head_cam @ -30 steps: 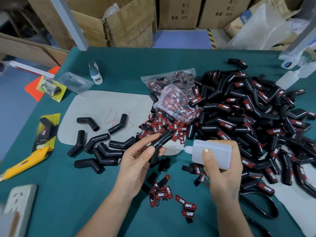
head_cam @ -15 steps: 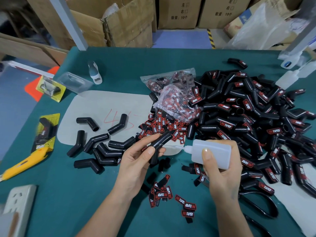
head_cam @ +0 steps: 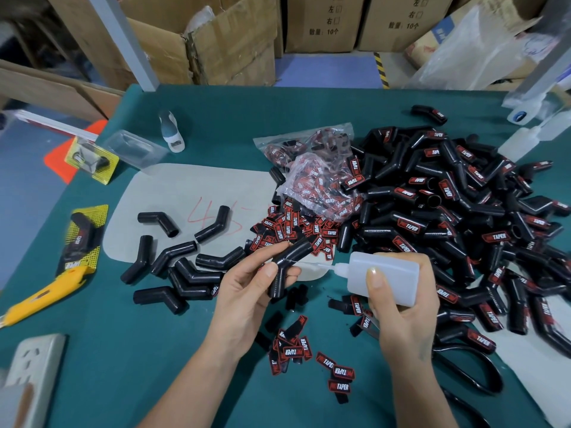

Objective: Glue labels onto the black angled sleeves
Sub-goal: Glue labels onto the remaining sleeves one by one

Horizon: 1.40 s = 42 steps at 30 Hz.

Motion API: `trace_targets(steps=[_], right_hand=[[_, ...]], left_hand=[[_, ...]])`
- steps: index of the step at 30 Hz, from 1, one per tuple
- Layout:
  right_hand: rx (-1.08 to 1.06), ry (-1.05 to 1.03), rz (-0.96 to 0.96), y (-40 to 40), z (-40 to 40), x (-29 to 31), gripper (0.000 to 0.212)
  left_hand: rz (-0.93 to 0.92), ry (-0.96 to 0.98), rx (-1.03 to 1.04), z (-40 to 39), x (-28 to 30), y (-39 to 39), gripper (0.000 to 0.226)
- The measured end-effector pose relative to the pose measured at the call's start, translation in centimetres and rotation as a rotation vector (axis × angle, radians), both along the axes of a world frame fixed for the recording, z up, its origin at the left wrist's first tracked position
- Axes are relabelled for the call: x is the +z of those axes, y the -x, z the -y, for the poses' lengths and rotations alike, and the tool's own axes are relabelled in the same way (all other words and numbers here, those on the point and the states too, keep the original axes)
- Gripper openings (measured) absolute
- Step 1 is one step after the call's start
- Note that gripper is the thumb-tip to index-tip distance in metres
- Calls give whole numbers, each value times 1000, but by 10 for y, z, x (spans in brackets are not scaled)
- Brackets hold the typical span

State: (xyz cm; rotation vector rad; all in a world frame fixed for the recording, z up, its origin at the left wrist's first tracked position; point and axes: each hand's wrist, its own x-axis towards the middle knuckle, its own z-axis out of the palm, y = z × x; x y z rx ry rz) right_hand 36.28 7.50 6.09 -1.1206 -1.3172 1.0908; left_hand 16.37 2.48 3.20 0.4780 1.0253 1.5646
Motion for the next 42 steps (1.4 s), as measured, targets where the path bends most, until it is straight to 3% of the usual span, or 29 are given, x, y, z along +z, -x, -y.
trace_targets(steps=[42], right_hand=[[-3,-31,25,0,0,2,15]], left_hand=[[1,9,7,0,1,0,54]])
